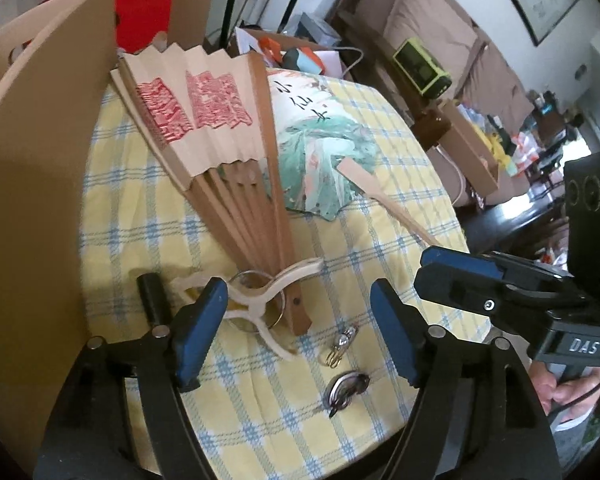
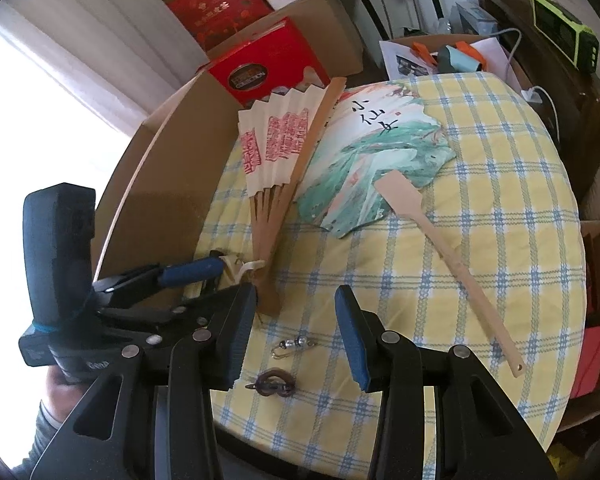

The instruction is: Organize objects

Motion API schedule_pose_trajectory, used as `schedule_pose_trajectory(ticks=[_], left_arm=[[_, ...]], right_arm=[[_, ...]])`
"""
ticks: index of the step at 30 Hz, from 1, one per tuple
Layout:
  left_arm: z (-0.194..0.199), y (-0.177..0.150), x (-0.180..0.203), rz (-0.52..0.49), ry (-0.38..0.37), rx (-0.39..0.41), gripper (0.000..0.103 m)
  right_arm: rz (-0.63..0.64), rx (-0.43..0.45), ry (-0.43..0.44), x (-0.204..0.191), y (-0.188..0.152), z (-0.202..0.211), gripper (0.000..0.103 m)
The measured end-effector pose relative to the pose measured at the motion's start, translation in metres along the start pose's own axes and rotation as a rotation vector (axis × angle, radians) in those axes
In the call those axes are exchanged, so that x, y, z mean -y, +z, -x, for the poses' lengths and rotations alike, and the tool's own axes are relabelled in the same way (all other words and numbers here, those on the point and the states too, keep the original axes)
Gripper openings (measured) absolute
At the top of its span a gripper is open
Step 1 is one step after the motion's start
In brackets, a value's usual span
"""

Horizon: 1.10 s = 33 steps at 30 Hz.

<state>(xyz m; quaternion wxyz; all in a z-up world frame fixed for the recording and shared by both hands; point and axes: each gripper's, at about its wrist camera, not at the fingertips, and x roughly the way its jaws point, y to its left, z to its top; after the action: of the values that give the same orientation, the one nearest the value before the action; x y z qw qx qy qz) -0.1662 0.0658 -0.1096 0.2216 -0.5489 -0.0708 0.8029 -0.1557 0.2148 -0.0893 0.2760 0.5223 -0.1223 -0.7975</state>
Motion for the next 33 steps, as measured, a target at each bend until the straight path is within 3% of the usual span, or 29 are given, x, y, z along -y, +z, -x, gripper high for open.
schedule_pose_trajectory(ticks=[5, 7, 12, 22, 33], left_arm=[[-0.002, 0.003, 0.015, -0.084, 0.055, 0.041, 0.066], [-0.003, 0.003, 0.021, -0.123, 0.077, 0.040, 0.048], [-0.002, 0.001, 0.028, -0.173, 0.111, 0.036, 0.023], [0.021, 0.000, 0.034, -0.189, 0.078, 0.092, 0.013], [0.072, -0.009, 0.034, -0.171, 0.012, 0.158, 0.004]], right_arm=[[-0.010, 0.000, 0.001, 0.004, -0.002, 0.001, 0.043], [-0.012, -0.001, 0.000, 0.006, -0.002, 0.001, 0.043], [-0.018, -0.006, 0.002, 0.008, -0.003, 0.001, 0.043], [-0.012, -0.013, 0.005, 0.003, -0.006, -0.003, 0.043], [0.018, -0.006, -0.008, -0.003, -0.009, 0.004, 0.043]])
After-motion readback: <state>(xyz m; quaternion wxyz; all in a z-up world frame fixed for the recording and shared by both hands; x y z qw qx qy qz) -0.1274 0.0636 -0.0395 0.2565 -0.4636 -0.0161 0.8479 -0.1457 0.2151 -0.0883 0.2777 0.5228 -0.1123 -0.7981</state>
